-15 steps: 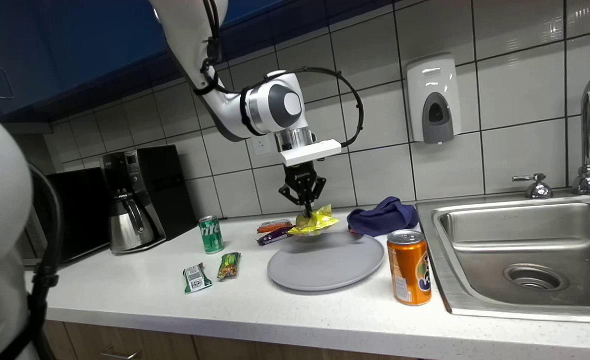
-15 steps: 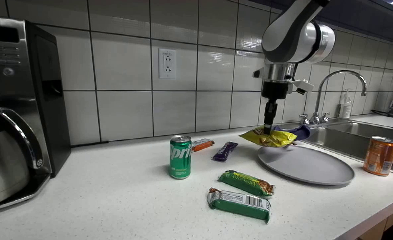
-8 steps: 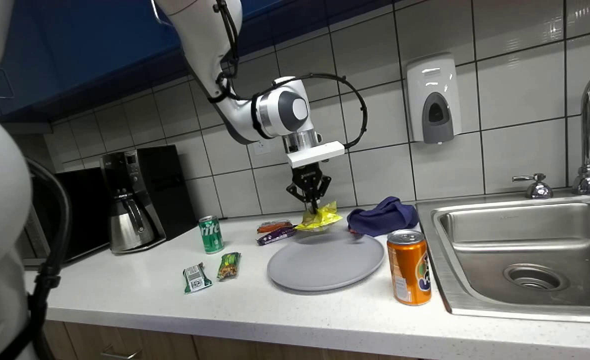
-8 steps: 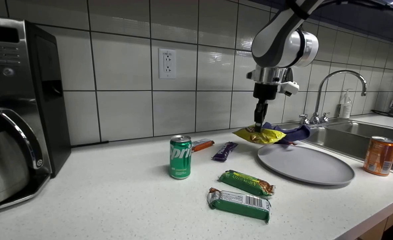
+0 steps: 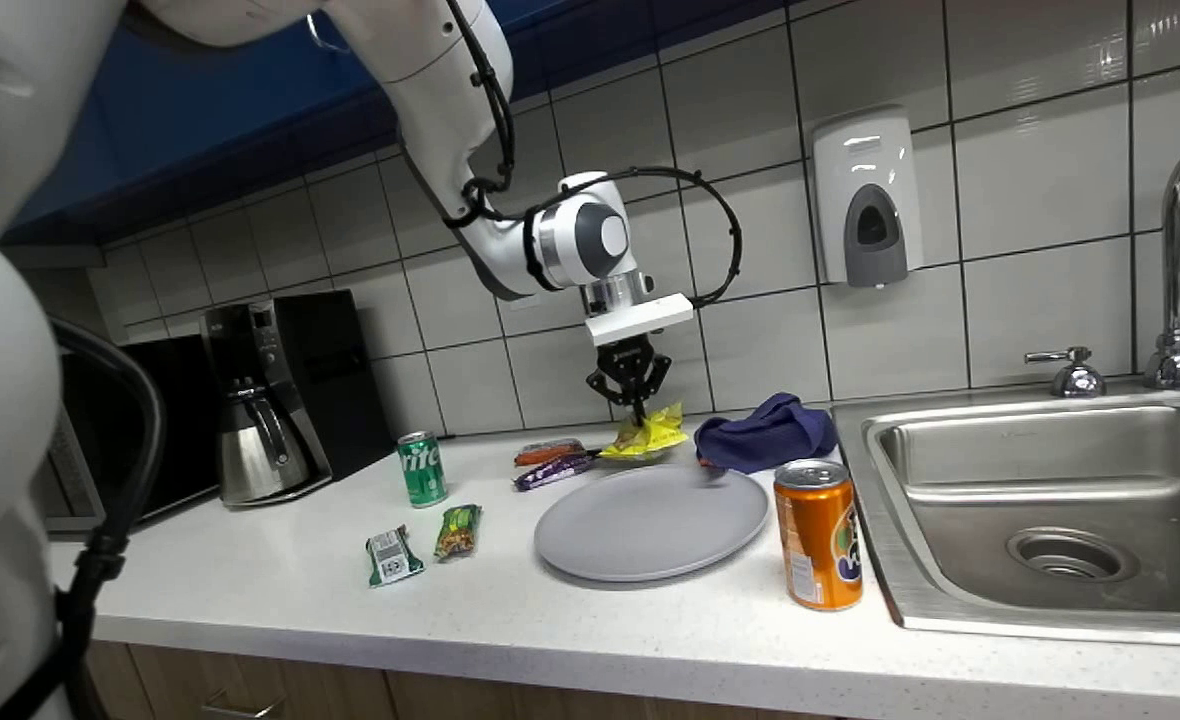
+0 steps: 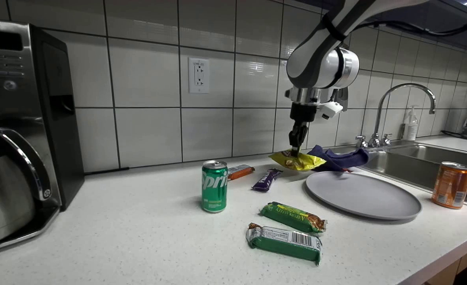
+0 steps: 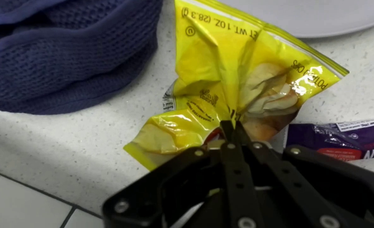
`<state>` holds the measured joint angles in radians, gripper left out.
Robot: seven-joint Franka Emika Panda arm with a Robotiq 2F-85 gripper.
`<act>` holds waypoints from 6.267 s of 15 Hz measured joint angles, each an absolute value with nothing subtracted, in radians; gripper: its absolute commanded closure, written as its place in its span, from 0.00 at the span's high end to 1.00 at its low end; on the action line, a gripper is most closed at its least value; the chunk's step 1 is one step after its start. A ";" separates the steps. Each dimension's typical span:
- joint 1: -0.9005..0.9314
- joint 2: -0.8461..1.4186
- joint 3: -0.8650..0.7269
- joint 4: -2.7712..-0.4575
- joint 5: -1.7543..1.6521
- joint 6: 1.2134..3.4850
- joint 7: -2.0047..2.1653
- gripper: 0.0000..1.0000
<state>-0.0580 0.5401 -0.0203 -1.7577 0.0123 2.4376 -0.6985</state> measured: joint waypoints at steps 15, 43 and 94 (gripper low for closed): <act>-0.078 0.674 -0.010 -1.597 0.009 2.435 -0.604 0.47; -0.077 0.522 0.069 -1.741 0.018 2.389 -0.485 1.00; 0.148 0.632 -0.043 -1.705 0.080 2.318 0.546 0.04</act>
